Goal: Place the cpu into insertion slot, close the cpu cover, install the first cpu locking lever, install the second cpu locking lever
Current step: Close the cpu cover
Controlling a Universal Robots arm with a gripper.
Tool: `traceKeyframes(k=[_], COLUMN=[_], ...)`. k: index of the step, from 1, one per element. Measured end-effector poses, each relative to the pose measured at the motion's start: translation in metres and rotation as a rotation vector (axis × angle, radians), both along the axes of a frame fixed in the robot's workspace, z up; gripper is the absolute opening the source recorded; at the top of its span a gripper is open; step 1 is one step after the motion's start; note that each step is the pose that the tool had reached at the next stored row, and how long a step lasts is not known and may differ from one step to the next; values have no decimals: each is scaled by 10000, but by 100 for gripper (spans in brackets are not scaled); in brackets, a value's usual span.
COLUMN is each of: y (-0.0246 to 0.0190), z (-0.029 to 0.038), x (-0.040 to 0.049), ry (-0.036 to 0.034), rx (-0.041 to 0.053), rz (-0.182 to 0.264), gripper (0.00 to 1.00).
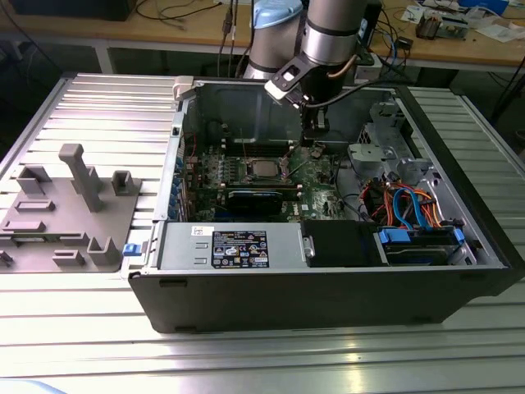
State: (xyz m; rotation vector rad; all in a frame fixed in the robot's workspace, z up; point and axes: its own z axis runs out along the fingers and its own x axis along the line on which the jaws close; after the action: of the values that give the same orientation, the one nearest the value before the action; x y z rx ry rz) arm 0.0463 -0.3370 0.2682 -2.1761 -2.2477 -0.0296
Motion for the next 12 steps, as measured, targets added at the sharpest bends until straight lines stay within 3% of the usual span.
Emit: traceKeyframes(k=[2, 5, 12], y=[0, 1, 1], z=[-15, -25, -100], x=[87, 143, 197], ry=[0, 0, 0], rx=[0, 1, 1], rz=[-5, -9, -8], gripper=[11, 11, 11])
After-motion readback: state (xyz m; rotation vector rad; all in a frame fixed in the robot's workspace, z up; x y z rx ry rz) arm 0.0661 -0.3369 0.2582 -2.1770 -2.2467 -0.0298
